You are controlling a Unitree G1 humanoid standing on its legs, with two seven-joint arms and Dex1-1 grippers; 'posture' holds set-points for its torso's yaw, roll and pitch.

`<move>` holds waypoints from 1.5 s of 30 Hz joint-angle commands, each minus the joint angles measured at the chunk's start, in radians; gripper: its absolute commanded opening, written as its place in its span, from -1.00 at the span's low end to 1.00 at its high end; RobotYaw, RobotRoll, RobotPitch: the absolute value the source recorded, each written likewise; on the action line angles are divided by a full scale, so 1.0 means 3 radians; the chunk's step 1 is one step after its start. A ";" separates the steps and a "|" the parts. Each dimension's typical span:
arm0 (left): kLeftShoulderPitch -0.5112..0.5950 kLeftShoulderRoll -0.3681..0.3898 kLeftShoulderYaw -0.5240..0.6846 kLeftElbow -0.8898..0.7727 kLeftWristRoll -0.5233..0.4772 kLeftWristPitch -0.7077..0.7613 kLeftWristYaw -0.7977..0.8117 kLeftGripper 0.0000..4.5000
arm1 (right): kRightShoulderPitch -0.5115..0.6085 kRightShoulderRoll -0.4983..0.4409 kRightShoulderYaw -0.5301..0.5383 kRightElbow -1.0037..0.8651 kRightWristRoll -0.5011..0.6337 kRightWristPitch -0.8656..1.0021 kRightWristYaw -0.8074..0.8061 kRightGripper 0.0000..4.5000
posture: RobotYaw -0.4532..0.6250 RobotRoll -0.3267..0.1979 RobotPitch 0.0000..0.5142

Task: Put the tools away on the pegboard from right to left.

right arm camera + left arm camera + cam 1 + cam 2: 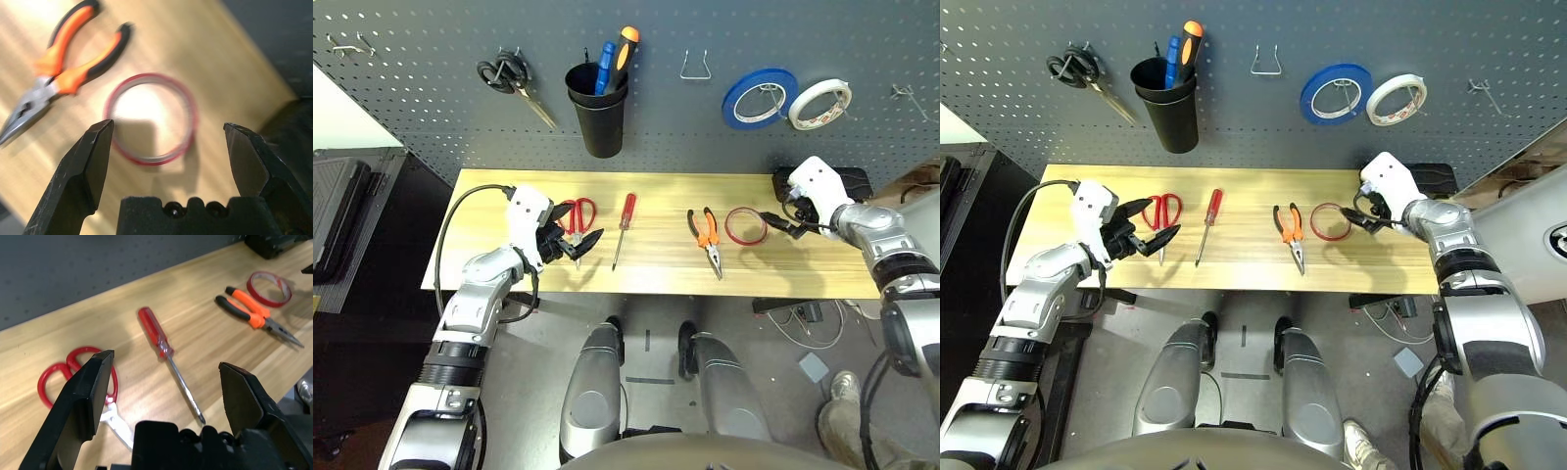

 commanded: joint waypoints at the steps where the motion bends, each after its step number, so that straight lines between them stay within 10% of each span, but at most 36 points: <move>1: 0.0162 0.0062 -0.0042 -0.0203 0.0028 0.0132 -0.0033 0.98 | 0.0024 0.0047 0.0128 0.0119 -0.0130 0.0080 0.0108 1.00 | 0.50 0.25 0.25; 14: 0.0343 0.0167 -0.0011 -0.0634 -0.0008 0.0422 -0.0014 0.98 | 0.0000 0.0307 0.0458 0.0279 -0.0496 0.0295 -0.0175 1.00 | 0.60 0.25 0.39; 28: 0.0325 0.0134 0.0010 -0.0694 -0.0027 0.0458 -0.0002 1.00 | 0.0108 0.0262 0.0371 0.0240 -0.0488 0.0117 -0.0638 -0.99 | 0.58 0.25 0.34; 45: -0.0028 -0.0089 -0.0021 -0.0696 -0.0268 0.0120 -0.0276 1.00 | 0.1086 -0.0013 -0.0126 -0.0456 -0.0193 -0.1302 -0.1816 -0.99 | 0.41 0.25 0.12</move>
